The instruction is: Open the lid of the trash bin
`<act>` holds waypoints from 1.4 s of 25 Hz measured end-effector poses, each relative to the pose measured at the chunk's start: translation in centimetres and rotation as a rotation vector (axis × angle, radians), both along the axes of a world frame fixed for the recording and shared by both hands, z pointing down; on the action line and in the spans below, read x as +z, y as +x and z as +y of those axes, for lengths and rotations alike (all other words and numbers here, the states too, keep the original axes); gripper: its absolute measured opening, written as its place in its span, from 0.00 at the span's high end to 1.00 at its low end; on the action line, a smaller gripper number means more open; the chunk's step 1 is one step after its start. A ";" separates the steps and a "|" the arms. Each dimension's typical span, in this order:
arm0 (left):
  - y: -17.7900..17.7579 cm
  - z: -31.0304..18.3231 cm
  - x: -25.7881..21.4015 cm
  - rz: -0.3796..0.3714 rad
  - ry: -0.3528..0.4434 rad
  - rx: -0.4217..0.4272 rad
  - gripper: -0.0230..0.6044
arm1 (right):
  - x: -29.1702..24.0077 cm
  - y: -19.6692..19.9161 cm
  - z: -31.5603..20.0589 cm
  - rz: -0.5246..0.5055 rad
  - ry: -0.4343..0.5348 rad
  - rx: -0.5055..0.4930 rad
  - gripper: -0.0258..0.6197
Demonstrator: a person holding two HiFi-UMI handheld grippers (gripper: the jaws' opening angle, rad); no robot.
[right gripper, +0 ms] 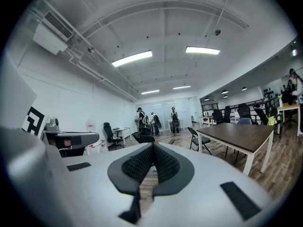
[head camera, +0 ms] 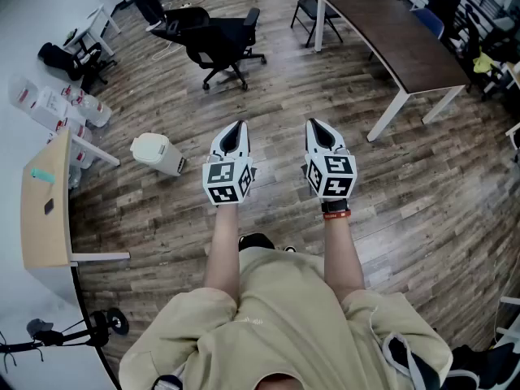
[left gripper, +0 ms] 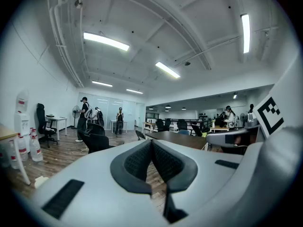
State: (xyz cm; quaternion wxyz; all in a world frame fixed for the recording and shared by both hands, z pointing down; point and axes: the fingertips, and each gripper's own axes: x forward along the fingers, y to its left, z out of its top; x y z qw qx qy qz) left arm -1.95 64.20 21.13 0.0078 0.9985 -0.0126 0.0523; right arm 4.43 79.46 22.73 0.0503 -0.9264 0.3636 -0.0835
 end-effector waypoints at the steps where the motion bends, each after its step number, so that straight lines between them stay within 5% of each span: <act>1: 0.0 0.1 0.1 -0.003 0.002 0.003 0.93 | 0.3 0.1 0.1 -0.010 0.005 0.002 0.94; 10: 1.7 -2.4 2.1 -0.030 -0.036 -0.017 0.92 | 1.6 2.3 -2.4 -0.045 0.019 -0.011 0.94; 18: 7.7 -11.0 1.4 -0.021 -0.075 -0.017 0.92 | 0.4 7.9 -12.5 -0.129 0.157 -0.081 0.94; 28: 14.0 -23.9 0.3 -0.014 -0.123 -0.034 0.92 | -1.1 13.7 -25.0 -0.108 0.102 -0.076 0.94; 35: 18.6 -28.7 0.0 -0.001 -0.117 0.009 0.92 | -1.2 17.6 -30.1 -0.100 0.096 -0.056 0.94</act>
